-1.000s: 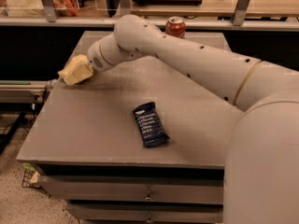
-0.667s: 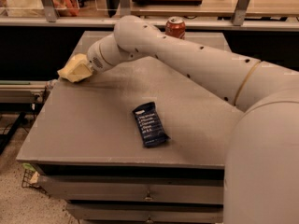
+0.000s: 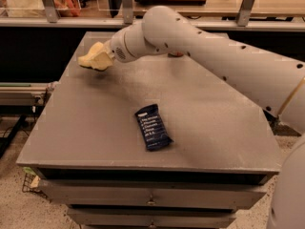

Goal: Pick sponge

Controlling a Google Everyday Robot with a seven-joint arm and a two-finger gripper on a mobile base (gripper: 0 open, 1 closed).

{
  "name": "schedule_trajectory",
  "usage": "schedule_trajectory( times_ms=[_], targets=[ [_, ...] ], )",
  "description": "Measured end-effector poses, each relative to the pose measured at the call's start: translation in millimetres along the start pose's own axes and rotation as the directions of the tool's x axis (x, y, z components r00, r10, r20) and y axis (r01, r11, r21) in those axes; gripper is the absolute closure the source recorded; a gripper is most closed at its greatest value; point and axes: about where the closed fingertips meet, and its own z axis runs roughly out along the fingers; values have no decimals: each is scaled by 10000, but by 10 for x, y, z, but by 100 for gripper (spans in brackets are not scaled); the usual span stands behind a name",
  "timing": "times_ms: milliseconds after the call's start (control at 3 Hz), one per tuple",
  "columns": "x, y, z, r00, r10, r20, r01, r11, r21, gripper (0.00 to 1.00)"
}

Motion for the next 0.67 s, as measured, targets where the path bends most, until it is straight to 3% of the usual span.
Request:
schedule_trajectory(
  times_ms=[333,667],
  targets=[
    [-55,-252,-588,9980,-73,628,23,9968,800,100],
    [29,-418,-1060,9938,143,1103,-275,9925,1192,100]
  ],
)
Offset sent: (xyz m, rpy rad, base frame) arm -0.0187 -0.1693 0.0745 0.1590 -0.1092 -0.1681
